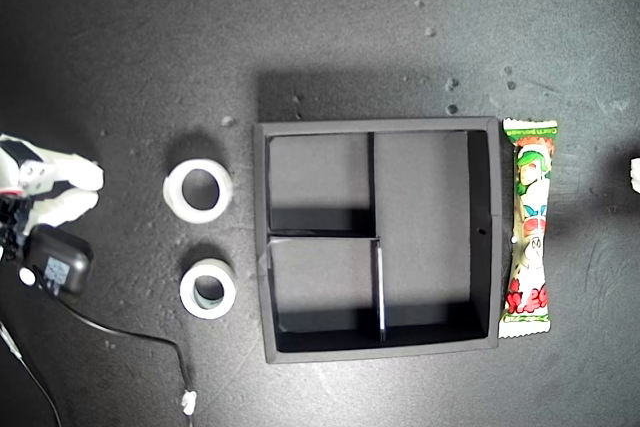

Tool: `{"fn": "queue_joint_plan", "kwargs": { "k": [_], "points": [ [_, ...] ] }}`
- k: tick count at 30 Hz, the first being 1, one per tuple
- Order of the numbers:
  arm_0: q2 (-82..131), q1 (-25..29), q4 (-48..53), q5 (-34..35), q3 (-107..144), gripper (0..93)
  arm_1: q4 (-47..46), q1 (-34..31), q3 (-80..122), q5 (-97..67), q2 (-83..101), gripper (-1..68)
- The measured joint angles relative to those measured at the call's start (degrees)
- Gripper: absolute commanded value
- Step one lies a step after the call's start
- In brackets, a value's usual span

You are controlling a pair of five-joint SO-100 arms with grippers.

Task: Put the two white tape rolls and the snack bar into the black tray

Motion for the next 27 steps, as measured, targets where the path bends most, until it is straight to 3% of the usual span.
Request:
{"fn": "queue_joint_plan", "kwargs": {
  "k": [6,20,23,27],
  "points": [
    [0.0,-3.96,0.0,-0.18,0.0,2.1,0.0,0.0,0.0,0.0,0.0,0.0],
    [0.0,-4.39,-0.26,-0.26,0.0,4.0,0.0,0.26,0.0,0.0,0.0,0.0],
    [0.0,-4.39,-3.69,1.85,0.0,3.5,-0.79,1.85,0.0,-2.02,-0.18,0.0],
    [0.0,-2.72,-9.93,3.52,0.0,0.0,-6.24,-2.81,0.0,-11.78,-0.44,0.0]
  ]
}}
